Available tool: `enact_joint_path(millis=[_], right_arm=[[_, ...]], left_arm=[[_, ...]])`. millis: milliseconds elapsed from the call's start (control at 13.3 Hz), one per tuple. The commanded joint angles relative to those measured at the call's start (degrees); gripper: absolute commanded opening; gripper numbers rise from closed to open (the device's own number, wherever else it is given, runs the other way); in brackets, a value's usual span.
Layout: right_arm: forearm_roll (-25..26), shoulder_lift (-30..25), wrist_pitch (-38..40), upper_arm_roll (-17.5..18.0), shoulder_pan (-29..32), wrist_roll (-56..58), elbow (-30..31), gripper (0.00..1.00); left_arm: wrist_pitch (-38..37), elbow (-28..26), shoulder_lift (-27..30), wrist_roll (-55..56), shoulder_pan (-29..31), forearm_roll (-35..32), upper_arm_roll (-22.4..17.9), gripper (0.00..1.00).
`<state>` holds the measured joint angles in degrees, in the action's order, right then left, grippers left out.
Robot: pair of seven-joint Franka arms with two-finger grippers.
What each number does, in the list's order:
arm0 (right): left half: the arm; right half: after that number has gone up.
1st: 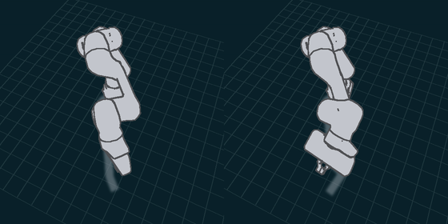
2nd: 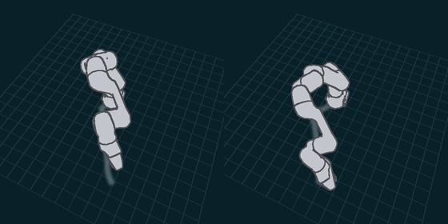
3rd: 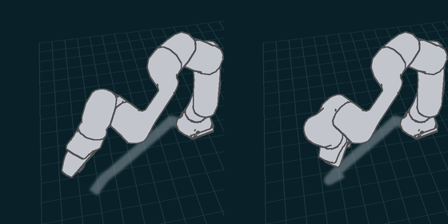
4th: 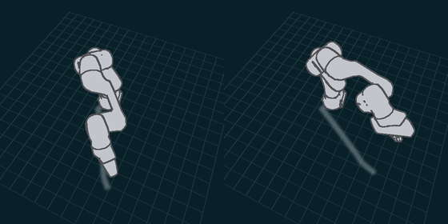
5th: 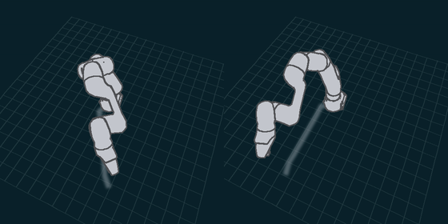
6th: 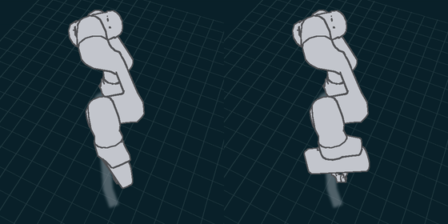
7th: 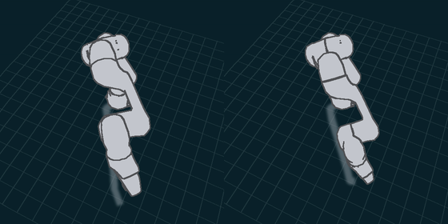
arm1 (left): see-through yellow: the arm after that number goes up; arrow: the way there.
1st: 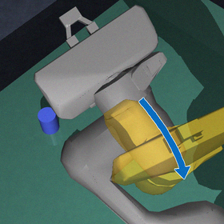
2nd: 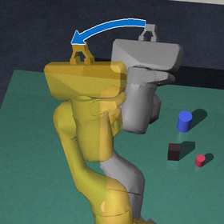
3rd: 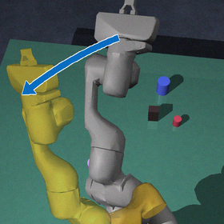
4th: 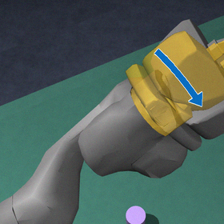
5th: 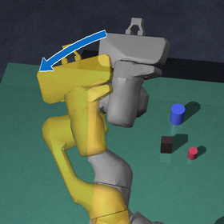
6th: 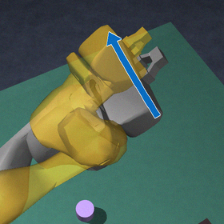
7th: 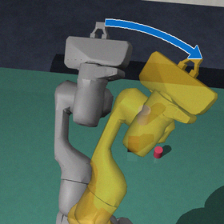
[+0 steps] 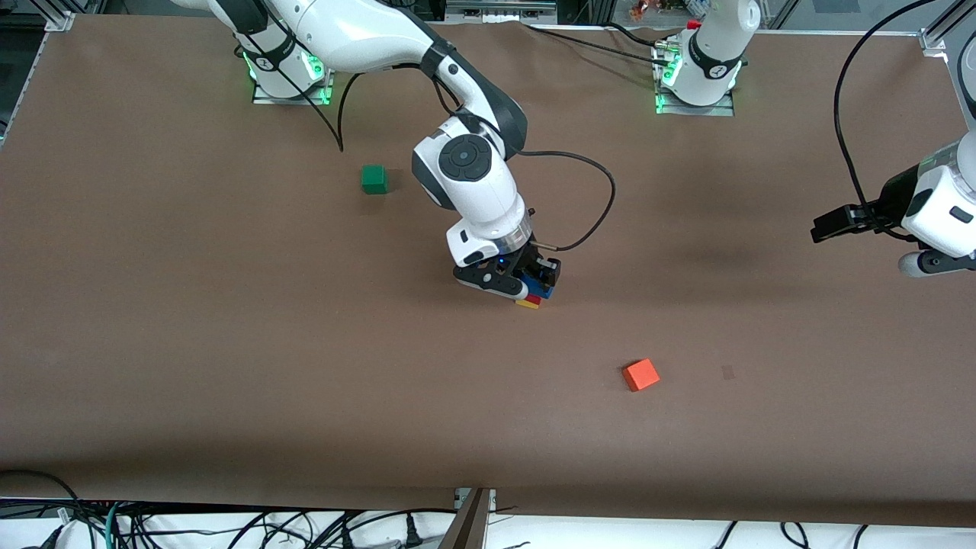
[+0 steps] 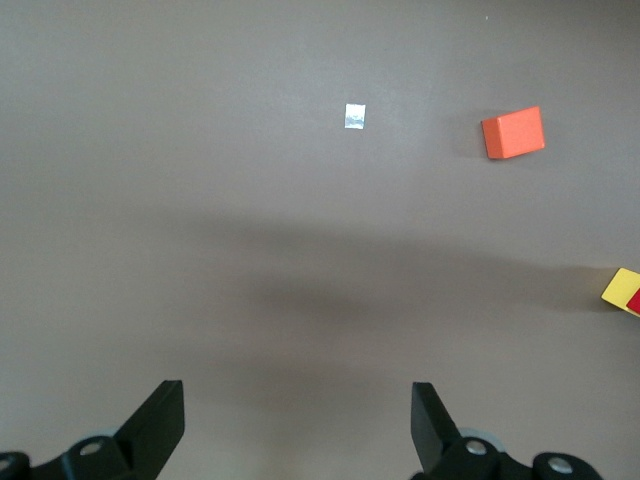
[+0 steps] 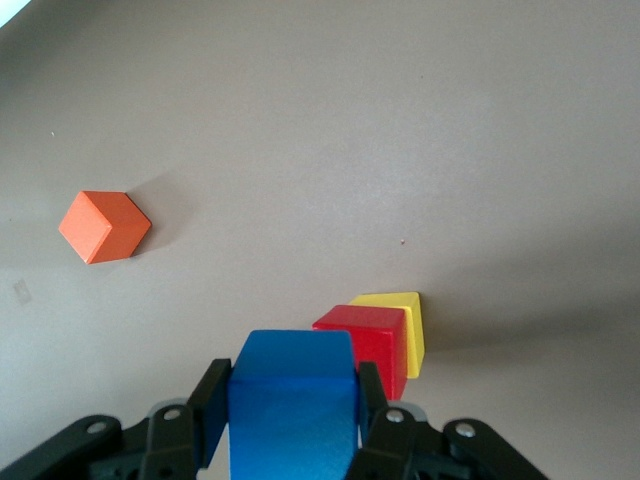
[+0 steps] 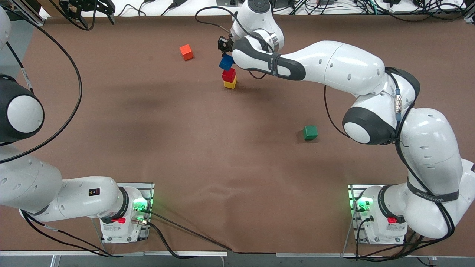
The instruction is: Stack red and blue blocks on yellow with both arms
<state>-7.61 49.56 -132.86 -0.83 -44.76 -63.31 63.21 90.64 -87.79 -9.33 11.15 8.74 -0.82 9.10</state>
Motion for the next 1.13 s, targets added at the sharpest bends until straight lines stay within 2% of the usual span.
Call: enact_joint_path(millis=[0, 451, 827, 902, 977, 1052], right_arm=[[0.5, 1.0, 0.2, 0.0, 0.0, -0.7, -1.7, 0.55], [0.7, 2.0, 0.0, 0.0, 0.1, -0.6, -1.7, 0.57], [0.7, 2.0, 0.1, 0.0, 0.0, -0.6, -1.7, 0.71], [0.7, 2.0, 0.2, 0.0, 0.0, -0.6, -1.7, 0.78], [0.7, 1.5, 0.5, -0.1, 0.0, -0.7, -1.8, 0.94], [0.7, 1.2, 1.5, -0.2, 0.3, -0.6, -1.9, 0.99]], left_arm=[[1.0, -0.8, 0.9, -1.3, 0.3, 1.7, 0.3, 1.0], [1.0, -0.9, 0.8, -1.3, 0.4, 1.7, 0.4, 1.0], [1.0, -0.8, 0.8, -1.3, 0.3, 1.7, 0.4, 1.0], [1.0, -0.8, 0.8, -1.3, 0.3, 1.7, 0.4, 1.0], [1.0, -0.8, 0.8, -1.3, 0.3, 1.7, 0.4, 1.0], [1.0, -0.8, 0.8, -1.3, 0.4, 1.7, 0.4, 1.0]])
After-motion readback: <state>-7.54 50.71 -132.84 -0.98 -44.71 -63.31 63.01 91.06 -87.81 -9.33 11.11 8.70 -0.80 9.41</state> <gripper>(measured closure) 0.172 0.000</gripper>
